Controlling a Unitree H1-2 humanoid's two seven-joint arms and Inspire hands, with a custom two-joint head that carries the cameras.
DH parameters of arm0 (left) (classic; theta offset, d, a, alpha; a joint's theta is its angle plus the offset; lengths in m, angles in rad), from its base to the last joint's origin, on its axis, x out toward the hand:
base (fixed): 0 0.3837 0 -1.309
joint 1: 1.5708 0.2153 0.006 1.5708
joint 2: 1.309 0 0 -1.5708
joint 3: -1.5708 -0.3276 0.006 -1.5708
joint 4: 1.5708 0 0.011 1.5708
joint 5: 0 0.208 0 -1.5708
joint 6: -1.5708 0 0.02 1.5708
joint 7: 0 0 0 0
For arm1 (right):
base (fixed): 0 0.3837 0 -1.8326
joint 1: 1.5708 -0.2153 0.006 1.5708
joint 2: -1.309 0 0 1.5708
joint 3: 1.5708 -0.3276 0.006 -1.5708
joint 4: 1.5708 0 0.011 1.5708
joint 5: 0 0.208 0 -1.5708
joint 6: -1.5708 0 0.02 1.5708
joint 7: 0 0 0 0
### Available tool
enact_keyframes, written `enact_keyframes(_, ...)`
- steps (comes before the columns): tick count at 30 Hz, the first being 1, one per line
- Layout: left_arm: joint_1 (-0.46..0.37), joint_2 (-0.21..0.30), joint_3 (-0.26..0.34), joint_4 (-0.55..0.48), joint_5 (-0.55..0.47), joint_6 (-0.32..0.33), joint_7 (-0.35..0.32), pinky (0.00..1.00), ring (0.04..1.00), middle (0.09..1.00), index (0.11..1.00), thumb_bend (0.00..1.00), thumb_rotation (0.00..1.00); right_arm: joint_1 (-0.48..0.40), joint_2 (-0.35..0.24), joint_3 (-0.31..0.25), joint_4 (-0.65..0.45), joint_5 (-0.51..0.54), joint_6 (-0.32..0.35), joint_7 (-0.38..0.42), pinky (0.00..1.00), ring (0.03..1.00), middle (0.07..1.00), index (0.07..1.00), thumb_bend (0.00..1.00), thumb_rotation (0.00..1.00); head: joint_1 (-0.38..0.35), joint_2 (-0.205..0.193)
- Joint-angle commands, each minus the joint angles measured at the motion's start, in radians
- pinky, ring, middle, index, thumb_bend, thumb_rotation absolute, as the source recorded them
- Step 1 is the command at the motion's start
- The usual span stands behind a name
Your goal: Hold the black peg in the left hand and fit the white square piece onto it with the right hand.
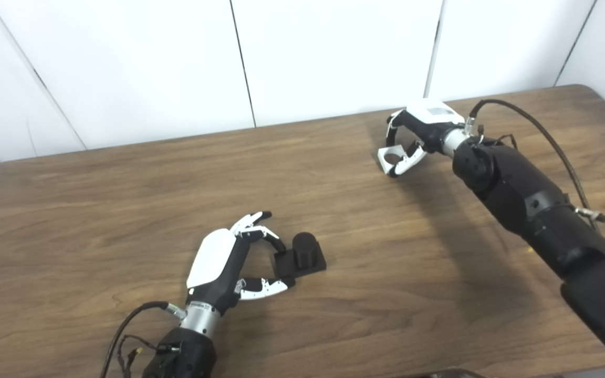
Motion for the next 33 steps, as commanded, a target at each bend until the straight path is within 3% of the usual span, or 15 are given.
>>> enact_keyframes(1, 0.003, 0.019, 0.0, 0.024, 0.009, 0.029, -0.036, 0.78, 0.919, 0.898, 0.491, 0.52, 0.07, 0.05, 0.023, 0.021, -0.02, 0.002, -0.032, 0.037, 0.94, 0.903, 0.838, 0.484, 0.52, 0.14, -0.001, 0.001)
enact_keyframes(7, -0.007, 0.017, -0.002, 0.02, 0.013, 0.04, -0.046, 0.8, 0.92, 0.897, 0.492, 0.52, 0.07, 0.063, 0.004, -0.002, -0.103, 0.006, -0.044, 0.028, 0.97, 0.928, 0.834, 0.483, 0.52, 0.14, -0.007, -0.002)
enact_keyframes(14, -0.008, 0.011, 0.004, 0.019, 0.009, 0.044, -0.055, 0.8, 0.924, 0.898, 0.491, 0.52, 0.07, 0.079, -0.013, -0.026, -0.196, -0.002, -0.037, 0.029, 0.91, 0.889, 0.83, 0.482, 0.52, 0.14, -0.006, -0.004)
enact_keyframes(21, -0.01, 0.014, 0.003, 0.025, 0.016, 0.032, -0.049, 0.79, 0.919, 0.894, 0.491, 0.52, 0.07, 0.096, -0.024, -0.052, -0.278, 0.006, -0.034, 0.058, 0.91, 0.899, 0.83, 0.483, 0.52, 0.14, -0.006, -0.002)
enact_keyframes(33, -0.012, 0.005, 0.002, 0.031, 0.014, 0.038, -0.049, 0.81, 0.925, 0.897, 0.491, 0.52, 0.07, 0.135, -0.042, -0.098, -0.461, 0.015, -0.107, 0.089, 0.84, 0.898, 0.821, 0.482, 0.52, 0.14, 0.001, 0.007)
